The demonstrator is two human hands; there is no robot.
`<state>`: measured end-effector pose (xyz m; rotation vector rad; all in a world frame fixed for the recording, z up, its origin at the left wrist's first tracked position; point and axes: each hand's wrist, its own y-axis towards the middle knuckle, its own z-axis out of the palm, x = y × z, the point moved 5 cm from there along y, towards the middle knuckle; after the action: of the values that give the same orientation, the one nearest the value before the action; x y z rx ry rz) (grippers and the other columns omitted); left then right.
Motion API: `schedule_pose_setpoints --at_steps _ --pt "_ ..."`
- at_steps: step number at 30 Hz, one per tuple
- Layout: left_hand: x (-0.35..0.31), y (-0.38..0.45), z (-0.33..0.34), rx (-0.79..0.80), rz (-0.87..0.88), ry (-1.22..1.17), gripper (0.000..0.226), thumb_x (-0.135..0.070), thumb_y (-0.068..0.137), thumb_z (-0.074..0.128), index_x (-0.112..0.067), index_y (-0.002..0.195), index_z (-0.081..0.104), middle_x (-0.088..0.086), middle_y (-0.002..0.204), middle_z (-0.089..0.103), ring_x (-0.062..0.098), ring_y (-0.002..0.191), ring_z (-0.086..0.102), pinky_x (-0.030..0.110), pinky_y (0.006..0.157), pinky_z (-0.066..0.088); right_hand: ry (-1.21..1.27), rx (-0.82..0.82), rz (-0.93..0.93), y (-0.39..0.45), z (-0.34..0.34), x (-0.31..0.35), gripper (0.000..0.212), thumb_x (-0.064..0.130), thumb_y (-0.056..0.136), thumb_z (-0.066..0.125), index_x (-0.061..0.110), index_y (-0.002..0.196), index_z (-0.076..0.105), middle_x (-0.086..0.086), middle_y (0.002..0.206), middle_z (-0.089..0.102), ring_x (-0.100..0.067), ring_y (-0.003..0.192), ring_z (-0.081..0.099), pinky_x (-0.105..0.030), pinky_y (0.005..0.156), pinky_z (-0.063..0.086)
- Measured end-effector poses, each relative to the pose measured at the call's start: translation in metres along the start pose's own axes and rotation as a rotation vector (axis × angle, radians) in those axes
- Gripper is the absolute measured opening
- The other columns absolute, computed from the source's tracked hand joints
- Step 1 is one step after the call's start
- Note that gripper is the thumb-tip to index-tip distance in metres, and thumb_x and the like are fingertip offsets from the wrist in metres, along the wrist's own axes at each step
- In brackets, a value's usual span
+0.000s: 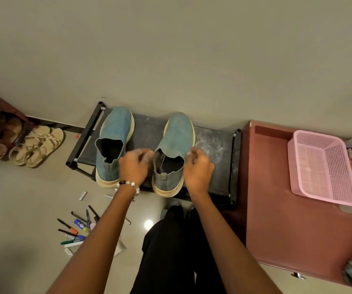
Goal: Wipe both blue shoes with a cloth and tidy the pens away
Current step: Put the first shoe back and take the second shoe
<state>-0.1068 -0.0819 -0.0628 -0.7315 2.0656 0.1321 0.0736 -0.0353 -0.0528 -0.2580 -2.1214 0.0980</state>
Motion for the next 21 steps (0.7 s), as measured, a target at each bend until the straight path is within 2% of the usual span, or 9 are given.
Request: schedule_pose_setpoints --at_steps 2,4,5,7,9,10,12,15,21 --pt "0.0 -0.009 -0.035 -0.252 -0.039 -0.113 0.02 -0.024 0.096 0.056 -0.01 0.098 0.07 0.003 0.086 0.072 0.013 0.074 0.069 0.027 0.068 0.056 0.05 0.009 -0.135 -0.011 0.004 0.026 0.023 0.011 0.094 0.052 0.005 0.11 0.067 -0.011 0.101 0.07 -0.025 0.096 0.063 -0.036 0.086 0.049" --pt "0.008 -0.013 -0.072 -0.491 -0.097 -0.072 0.021 -0.023 0.095 0.057 -0.009 0.105 0.07 0.004 0.093 0.071 0.016 0.086 0.067 0.025 0.076 0.052 0.132 0.132 -0.205 -0.022 0.021 0.047 0.021 0.011 0.093 0.054 0.006 0.107 0.068 -0.008 0.096 0.071 -0.019 0.09 0.065 -0.027 0.082 0.049" --pt "0.012 -0.011 -0.086 -0.531 -0.175 -0.047 0.025 -0.024 0.094 0.058 -0.009 0.112 0.067 0.006 0.103 0.07 0.02 0.096 0.065 0.028 0.083 0.051 0.152 0.206 -0.208 -0.025 0.033 0.054 0.021 0.011 0.093 0.055 0.005 0.108 0.068 -0.008 0.096 0.071 -0.017 0.09 0.065 -0.021 0.08 0.048" --pt "0.036 -0.001 -0.094 -0.391 -0.442 -0.026 0.049 -0.034 0.092 0.061 -0.007 0.132 0.054 0.014 0.129 0.058 0.031 0.118 0.055 0.038 0.096 0.045 0.145 0.382 -0.145 -0.03 0.062 0.061 0.027 0.017 0.094 0.056 0.006 0.117 0.063 -0.009 0.106 0.069 -0.018 0.099 0.064 -0.017 0.084 0.045" --pt "0.054 0.003 -0.089 -0.126 -0.693 -0.086 0.075 -0.044 0.088 0.063 -0.004 0.145 0.035 0.021 0.144 0.042 0.04 0.13 0.042 0.049 0.104 0.039 0.093 0.583 -0.003 -0.034 0.092 0.057 0.042 0.028 0.095 0.056 0.009 0.132 0.051 -0.009 0.126 0.059 -0.021 0.118 0.055 -0.028 0.098 0.042" --pt "0.057 0.005 -0.086 -0.043 -0.749 -0.133 0.08 -0.044 0.087 0.064 -0.004 0.146 0.03 0.022 0.146 0.038 0.043 0.13 0.04 0.053 0.103 0.04 0.042 0.661 0.043 -0.035 0.105 0.054 0.049 0.032 0.095 0.054 0.011 0.138 0.044 -0.009 0.136 0.052 -0.023 0.125 0.048 -0.034 0.104 0.039" --pt "0.06 0.012 -0.086 0.046 -0.743 -0.125 0.074 -0.038 0.087 0.065 -0.005 0.144 0.031 0.023 0.141 0.041 0.047 0.122 0.045 0.057 0.095 0.046 -0.049 0.759 0.069 -0.041 0.122 0.049 0.055 0.035 0.096 0.05 0.012 0.144 0.035 -0.008 0.145 0.042 -0.026 0.134 0.038 -0.04 0.11 0.033" --pt "0.064 0.025 -0.088 0.093 -0.671 0.026 0.057 -0.025 0.089 0.06 -0.002 0.136 0.037 0.026 0.135 0.046 0.048 0.117 0.049 0.058 0.092 0.048 0.054 0.816 0.153 -0.055 0.132 0.052 0.051 0.034 0.096 0.051 0.014 0.141 0.039 -0.007 0.141 0.047 -0.025 0.132 0.041 -0.043 0.108 0.036" --pt "0.023 0.004 -0.103 -0.108 -0.518 0.073 0.031 -0.014 0.094 0.053 0.007 0.117 0.055 0.025 0.116 0.058 0.042 0.11 0.055 0.044 0.093 0.049 0.163 0.739 0.062 -0.058 0.106 0.076 0.049 0.038 0.092 0.056 0.015 0.135 0.048 -0.004 0.134 0.054 -0.021 0.123 0.05 -0.034 0.103 0.04"
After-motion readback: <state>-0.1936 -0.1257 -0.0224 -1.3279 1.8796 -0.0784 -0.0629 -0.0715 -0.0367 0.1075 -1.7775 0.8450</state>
